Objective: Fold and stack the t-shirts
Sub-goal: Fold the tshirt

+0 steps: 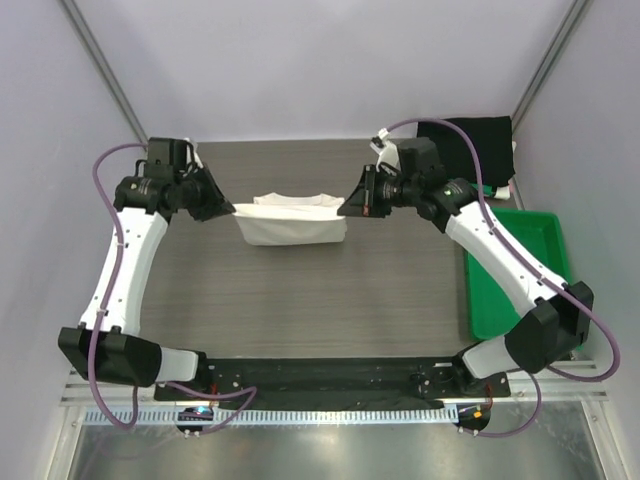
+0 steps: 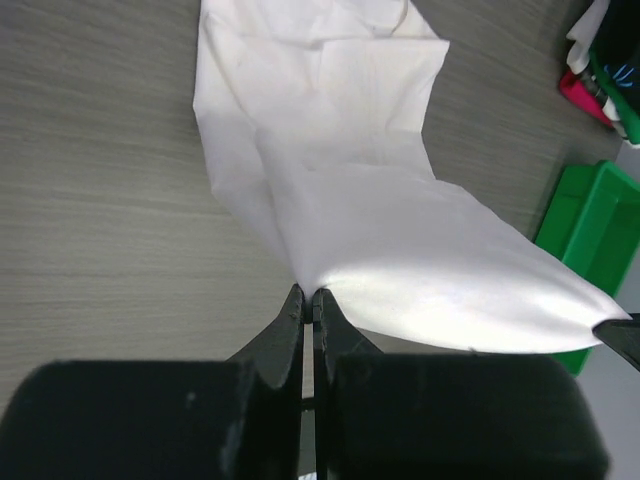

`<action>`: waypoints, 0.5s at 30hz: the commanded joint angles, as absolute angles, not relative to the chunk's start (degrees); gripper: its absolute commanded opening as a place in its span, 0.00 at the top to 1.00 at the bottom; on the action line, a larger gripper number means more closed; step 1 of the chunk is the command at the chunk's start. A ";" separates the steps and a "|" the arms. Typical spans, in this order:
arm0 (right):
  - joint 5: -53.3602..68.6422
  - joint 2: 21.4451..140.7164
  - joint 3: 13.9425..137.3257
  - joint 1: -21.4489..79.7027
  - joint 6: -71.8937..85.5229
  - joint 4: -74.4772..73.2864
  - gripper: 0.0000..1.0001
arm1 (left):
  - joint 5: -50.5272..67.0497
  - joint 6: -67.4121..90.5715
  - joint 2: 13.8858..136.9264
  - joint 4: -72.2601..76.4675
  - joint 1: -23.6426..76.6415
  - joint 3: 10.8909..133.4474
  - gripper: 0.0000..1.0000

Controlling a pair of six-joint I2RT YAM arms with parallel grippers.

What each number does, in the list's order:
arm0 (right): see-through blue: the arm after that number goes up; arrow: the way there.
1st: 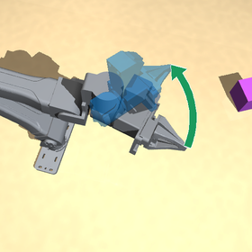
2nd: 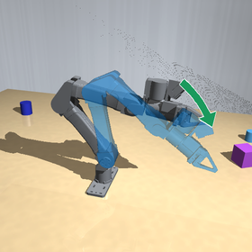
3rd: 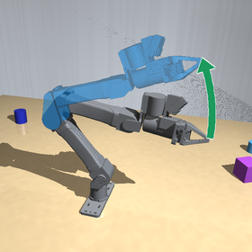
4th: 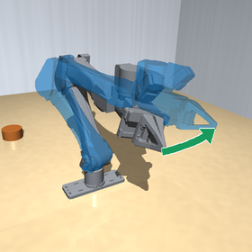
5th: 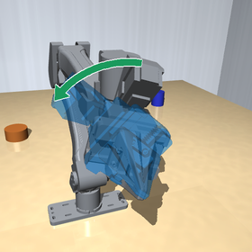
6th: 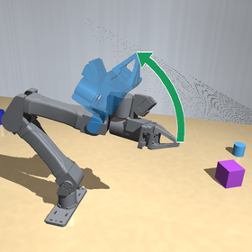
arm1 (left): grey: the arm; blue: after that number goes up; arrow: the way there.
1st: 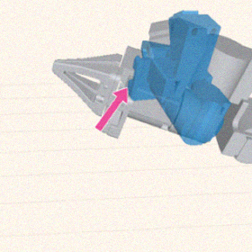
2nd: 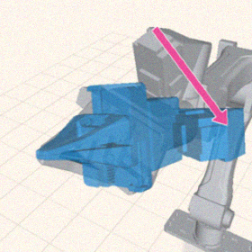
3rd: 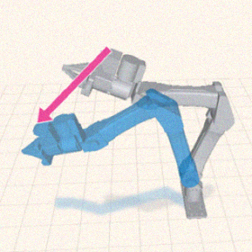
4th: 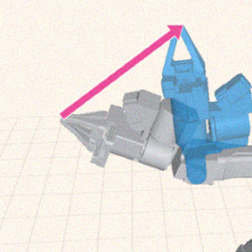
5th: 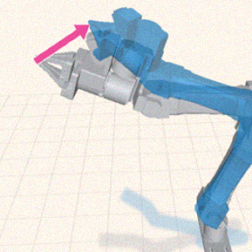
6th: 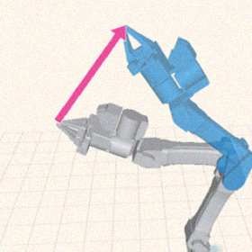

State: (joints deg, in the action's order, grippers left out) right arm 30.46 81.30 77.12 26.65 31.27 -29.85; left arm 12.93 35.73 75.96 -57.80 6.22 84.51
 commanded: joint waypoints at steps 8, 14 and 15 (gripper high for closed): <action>28.91 96.13 92.10 24.70 26.28 -34.37 0.99 | 9.67 32.17 89.54 -58.45 3.43 95.44 1.00; 29.09 104.05 101.15 21.80 24.70 -36.38 0.99 | 11.25 32.17 97.20 -57.22 2.11 100.71 1.00; 29.18 106.32 103.16 21.54 24.61 -36.65 0.99 | 11.51 32.08 99.90 -57.65 2.02 103.42 1.00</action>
State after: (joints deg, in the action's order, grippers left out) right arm 29.69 104.84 97.17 23.44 26.76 -35.64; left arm 12.05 33.95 97.19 -58.70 3.53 97.34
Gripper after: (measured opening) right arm 0.030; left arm 0.009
